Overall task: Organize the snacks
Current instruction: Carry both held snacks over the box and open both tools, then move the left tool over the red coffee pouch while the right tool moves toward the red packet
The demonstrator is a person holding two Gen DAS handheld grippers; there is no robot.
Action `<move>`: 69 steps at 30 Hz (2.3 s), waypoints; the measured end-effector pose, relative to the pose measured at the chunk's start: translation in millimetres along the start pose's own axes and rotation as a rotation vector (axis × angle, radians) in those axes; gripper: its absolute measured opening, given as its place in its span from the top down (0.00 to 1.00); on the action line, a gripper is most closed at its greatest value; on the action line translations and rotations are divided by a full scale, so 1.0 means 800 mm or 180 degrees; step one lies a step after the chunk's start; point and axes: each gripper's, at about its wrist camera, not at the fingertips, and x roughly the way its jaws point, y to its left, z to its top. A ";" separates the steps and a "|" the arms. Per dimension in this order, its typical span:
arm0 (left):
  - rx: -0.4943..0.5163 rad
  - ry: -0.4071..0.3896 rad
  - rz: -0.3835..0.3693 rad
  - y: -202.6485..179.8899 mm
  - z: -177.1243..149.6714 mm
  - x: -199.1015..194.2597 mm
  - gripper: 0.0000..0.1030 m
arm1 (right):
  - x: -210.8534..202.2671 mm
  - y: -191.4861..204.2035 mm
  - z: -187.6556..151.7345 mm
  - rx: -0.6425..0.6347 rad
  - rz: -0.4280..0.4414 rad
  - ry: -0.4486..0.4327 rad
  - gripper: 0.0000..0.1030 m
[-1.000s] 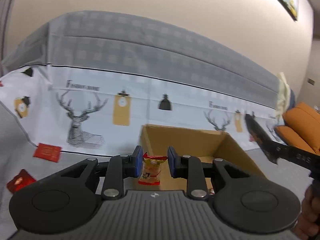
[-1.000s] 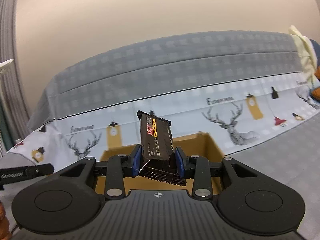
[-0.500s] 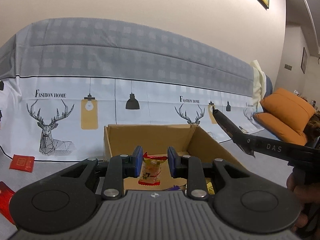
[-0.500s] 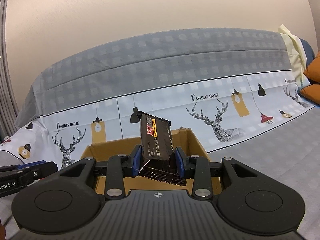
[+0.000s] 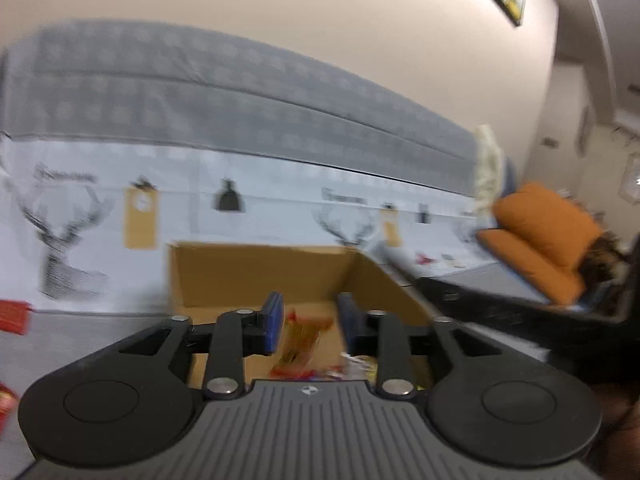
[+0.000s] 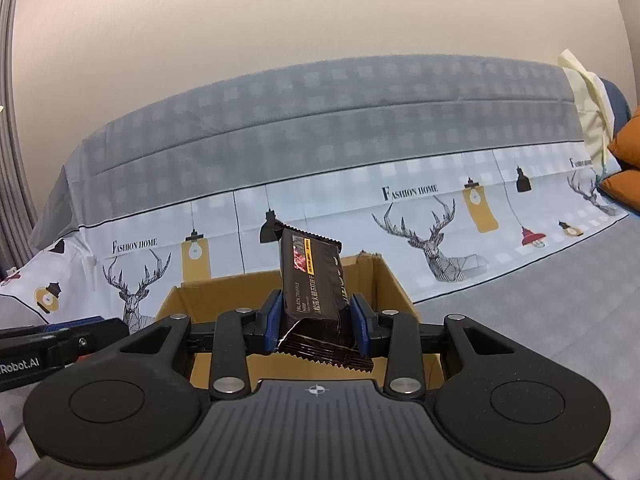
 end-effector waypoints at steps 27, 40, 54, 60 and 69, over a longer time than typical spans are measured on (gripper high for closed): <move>-0.1137 0.0044 0.1279 0.158 0.027 -0.030 0.44 | 0.017 0.115 -0.019 -0.0290 0.0126 -0.0243 0.29; -0.2469 0.0749 0.2931 0.349 -0.021 -0.014 0.06 | 0.037 0.165 -0.027 -0.0332 0.0584 0.0020 0.27; -0.2530 0.1222 0.3291 0.364 -0.054 0.027 0.01 | 0.064 0.194 -0.035 -0.0182 0.0755 0.0237 0.24; -0.2162 0.1278 0.3375 0.356 -0.051 0.032 0.22 | 0.073 0.201 -0.040 -0.0210 0.0762 0.0304 0.24; -0.2165 0.0903 0.3323 0.337 -0.036 -0.007 0.80 | 0.077 0.201 -0.041 -0.0219 0.0738 0.0340 0.24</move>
